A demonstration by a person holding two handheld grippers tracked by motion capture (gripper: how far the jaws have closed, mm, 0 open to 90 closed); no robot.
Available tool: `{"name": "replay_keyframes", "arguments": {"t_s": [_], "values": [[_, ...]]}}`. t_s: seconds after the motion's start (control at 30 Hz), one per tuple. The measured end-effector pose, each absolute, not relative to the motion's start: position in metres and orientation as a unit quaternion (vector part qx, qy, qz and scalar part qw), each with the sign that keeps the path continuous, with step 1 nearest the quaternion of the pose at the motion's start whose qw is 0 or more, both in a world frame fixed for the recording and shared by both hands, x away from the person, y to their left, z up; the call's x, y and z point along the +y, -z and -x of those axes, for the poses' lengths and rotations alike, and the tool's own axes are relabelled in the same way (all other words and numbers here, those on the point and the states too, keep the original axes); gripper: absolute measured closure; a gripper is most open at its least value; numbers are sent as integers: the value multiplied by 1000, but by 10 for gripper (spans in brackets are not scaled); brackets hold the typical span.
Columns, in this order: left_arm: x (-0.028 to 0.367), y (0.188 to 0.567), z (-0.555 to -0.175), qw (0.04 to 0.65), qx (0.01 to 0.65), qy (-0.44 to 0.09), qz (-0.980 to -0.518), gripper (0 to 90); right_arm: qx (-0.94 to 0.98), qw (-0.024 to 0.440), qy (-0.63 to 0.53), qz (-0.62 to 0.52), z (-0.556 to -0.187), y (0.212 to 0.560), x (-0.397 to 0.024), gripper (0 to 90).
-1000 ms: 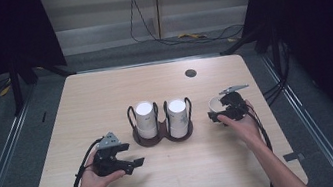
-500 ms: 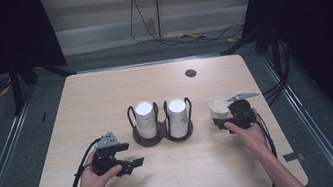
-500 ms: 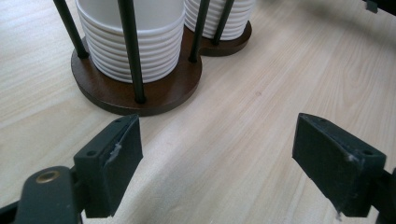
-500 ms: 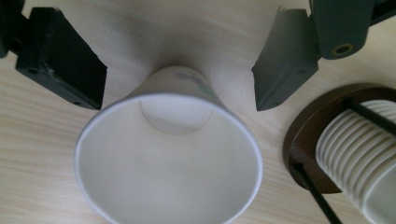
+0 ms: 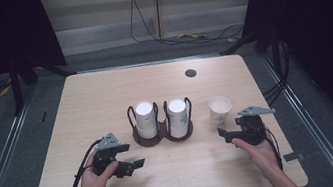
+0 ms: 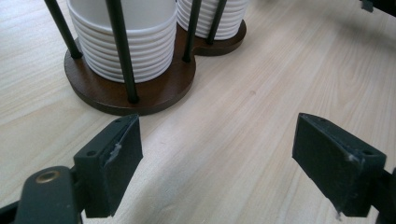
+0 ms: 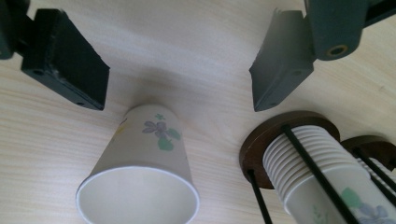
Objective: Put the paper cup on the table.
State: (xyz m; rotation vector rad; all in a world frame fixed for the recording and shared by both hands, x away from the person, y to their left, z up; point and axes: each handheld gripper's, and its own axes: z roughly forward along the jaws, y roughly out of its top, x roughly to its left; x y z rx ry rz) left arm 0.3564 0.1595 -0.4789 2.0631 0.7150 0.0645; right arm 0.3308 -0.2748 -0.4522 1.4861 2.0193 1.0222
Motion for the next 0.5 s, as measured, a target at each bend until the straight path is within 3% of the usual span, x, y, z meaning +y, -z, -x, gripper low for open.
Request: {"name": "replay_keyframes", "arguments": {"t_s": [0.13,0.5], "values": [[162,480,-355,452,301,-27,-839,160,727,225,-372,-531,-318,454,-271,204],[168,482,-348,469,310,-45,-826,161,722,192,-418,-517,-285,466,-264,188]]}}
